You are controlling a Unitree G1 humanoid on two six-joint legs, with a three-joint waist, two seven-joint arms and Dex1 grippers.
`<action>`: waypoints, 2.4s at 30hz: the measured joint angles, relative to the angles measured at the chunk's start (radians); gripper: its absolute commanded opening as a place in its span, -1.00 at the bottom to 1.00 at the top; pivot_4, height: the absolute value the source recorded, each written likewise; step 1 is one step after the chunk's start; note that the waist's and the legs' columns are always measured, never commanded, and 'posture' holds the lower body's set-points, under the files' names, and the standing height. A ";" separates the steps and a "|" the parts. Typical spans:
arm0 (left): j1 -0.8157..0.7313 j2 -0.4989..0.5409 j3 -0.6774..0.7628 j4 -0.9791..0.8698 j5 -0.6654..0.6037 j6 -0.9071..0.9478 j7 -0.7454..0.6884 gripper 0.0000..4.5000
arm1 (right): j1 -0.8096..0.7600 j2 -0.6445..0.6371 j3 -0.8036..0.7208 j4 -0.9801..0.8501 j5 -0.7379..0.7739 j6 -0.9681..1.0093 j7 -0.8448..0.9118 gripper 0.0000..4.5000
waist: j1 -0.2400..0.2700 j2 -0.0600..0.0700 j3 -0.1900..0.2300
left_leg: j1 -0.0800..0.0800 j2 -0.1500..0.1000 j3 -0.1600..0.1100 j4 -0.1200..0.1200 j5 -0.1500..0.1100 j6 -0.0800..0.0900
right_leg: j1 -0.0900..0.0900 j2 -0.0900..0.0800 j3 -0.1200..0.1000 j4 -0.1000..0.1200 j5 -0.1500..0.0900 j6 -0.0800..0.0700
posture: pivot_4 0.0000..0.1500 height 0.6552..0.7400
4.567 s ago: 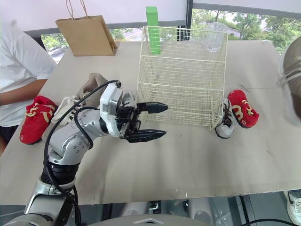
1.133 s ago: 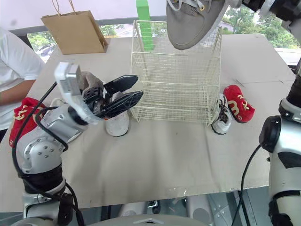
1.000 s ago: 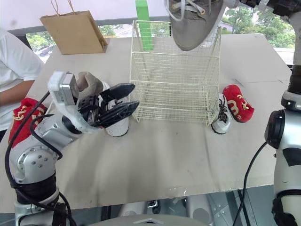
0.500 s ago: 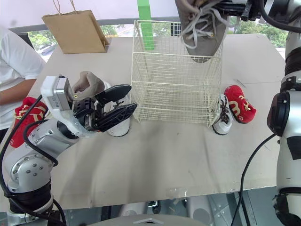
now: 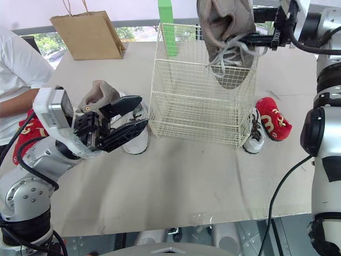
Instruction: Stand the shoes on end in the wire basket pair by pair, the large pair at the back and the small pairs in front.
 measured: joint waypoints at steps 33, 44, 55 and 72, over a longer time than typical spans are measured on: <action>0.040 -0.021 -0.011 0.041 0.045 -0.057 0.039 0.85 | 0.297 0.312 0.096 -1.015 -0.057 0.866 -0.772 0.98 | 0.001 0.000 -0.001 | 0.000 0.000 0.000 0.000 0.001 -0.002 | 0.000 -0.001 -0.002 0.002 0.001 -0.001 | 1.00 1.00; 0.076 -0.021 -0.004 0.038 0.060 -0.082 0.051 0.85 | 0.334 0.301 0.205 -1.061 -0.107 0.852 -0.795 0.98 | -0.005 0.000 -0.001 | 0.001 0.001 0.000 0.000 0.001 -0.002 | 0.000 0.000 -0.002 0.002 0.001 -0.001 | 1.00 1.00; 0.085 -0.021 -0.003 0.038 0.061 -0.093 0.059 0.85 | 0.339 0.402 0.180 -1.033 -0.154 0.824 -0.998 0.06 | -0.004 0.000 -0.001 | 0.000 0.001 0.000 0.000 0.001 -0.002 | 0.000 0.000 -0.002 0.002 0.001 -0.001 | 1.00 1.00; 0.057 -0.038 -0.024 0.046 0.082 -0.094 0.064 0.85 | 0.502 0.627 -0.092 -1.395 -0.105 1.007 -1.428 -0.99 | 0.001 -0.001 -0.001 | -0.001 0.000 -0.003 0.000 0.001 -0.002 | 0.000 -0.001 -0.005 0.001 0.000 0.000 | 1.00 1.00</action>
